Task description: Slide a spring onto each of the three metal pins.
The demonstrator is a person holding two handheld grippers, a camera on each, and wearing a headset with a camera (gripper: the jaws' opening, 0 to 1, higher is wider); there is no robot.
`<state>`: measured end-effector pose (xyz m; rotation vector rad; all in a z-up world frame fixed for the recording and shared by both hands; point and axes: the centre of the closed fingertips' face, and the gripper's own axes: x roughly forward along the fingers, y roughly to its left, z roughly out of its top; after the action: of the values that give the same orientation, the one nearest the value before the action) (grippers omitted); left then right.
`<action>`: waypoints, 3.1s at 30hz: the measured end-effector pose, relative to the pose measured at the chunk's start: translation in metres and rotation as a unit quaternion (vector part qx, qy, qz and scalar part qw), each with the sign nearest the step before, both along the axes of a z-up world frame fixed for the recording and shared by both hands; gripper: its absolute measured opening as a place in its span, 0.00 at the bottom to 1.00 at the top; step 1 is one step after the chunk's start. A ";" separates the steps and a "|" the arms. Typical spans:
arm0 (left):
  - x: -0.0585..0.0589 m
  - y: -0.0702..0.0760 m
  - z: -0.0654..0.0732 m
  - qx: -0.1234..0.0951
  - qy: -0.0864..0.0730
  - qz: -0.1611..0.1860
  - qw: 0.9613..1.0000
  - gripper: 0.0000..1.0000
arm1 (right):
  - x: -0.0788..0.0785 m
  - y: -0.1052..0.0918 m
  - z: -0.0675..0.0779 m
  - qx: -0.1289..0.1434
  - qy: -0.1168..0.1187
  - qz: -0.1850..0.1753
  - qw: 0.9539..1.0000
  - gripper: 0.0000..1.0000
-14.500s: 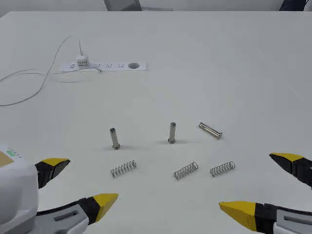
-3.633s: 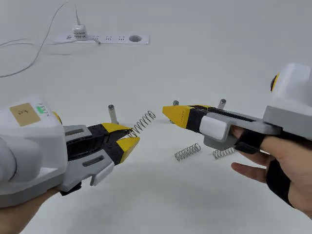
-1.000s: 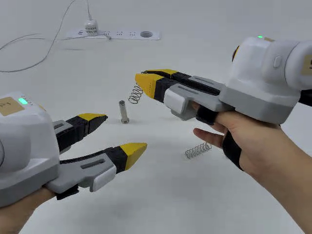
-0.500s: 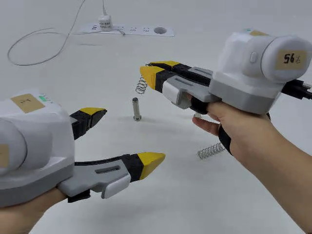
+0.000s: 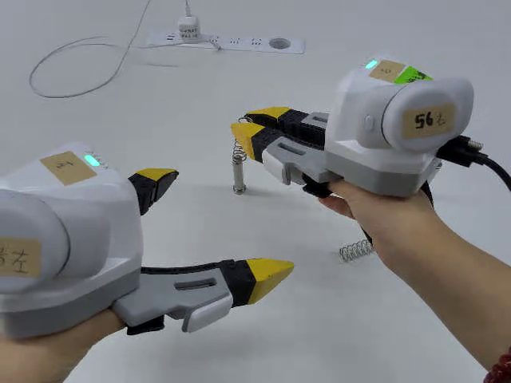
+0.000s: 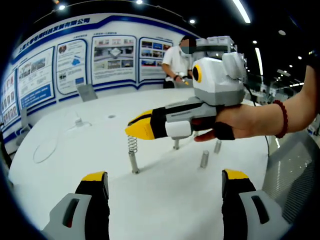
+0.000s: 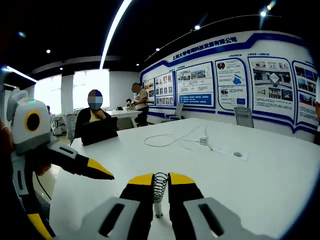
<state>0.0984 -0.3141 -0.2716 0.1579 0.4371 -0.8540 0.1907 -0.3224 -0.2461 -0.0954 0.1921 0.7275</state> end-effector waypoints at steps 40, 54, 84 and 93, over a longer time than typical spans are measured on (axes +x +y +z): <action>-0.002 0.002 -0.007 0.013 0.011 -0.002 1.000 0.93 | -0.001 0.009 -0.041 -0.080 0.008 0.018 0.997 0.11; -0.002 0.002 -0.005 0.003 0.015 0.000 1.000 0.92 | -0.002 0.007 -0.057 -0.085 0.032 0.015 0.996 0.11; -0.001 0.001 -0.006 0.008 0.013 0.000 1.000 0.90 | -0.012 0.000 -0.025 -0.030 0.057 -0.007 0.998 0.32; -0.001 0.000 -0.005 0.012 0.011 -0.002 1.000 0.89 | -0.020 -0.016 -0.013 -0.037 0.060 -0.023 0.997 0.44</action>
<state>0.0973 -0.3142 -0.2770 0.1705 0.4679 -0.8547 0.1706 -0.3387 -0.2592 -0.1181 0.3363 0.6817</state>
